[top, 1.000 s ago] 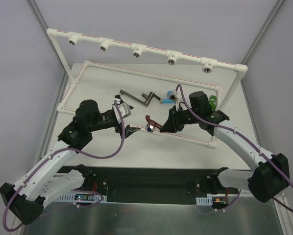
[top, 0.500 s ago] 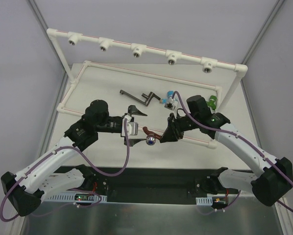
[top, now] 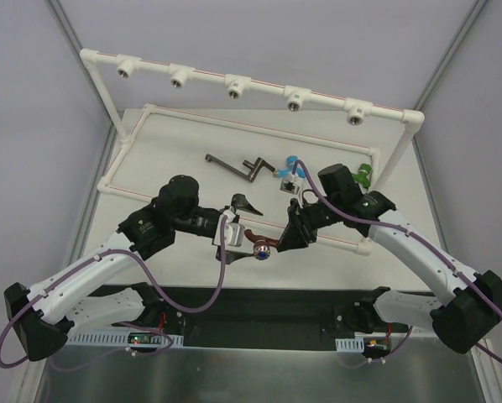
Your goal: Install the water faucets
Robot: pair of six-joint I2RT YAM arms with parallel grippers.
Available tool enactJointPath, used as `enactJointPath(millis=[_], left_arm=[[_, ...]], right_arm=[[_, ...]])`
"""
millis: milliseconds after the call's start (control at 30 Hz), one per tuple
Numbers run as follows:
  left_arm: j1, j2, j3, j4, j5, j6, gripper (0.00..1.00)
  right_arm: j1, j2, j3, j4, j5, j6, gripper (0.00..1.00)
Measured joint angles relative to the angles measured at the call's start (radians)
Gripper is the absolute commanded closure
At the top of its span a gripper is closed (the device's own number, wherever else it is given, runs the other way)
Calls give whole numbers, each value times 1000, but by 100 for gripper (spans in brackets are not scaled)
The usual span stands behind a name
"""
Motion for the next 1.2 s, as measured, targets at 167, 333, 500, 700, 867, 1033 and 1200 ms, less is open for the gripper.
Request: enactJointPath(millis=[167,333,500,700,867,1033,1200], left_arm=[[-44,20,3,-13,-16,13,13],[-92,42,3,-18,-53,27,27],[-117,43,3,-22,-92,47,59],[-123,38,3,-47,-115,76,87],[-124,34,2,-50,-129,80,100],[-125,21,-3,-41,-170,61,100],[-128,-17,-31,23,-346,-76,100]], right_arm=[[3,0,19,2,-19,-2,98],[7,0,35,16,-35,2,98],[7,8,35,16,-44,3,98],[5,19,35,16,-58,13,98],[5,21,35,19,-59,13,80],[5,21,43,32,-44,15,43],[8,-14,52,33,81,19,20]])
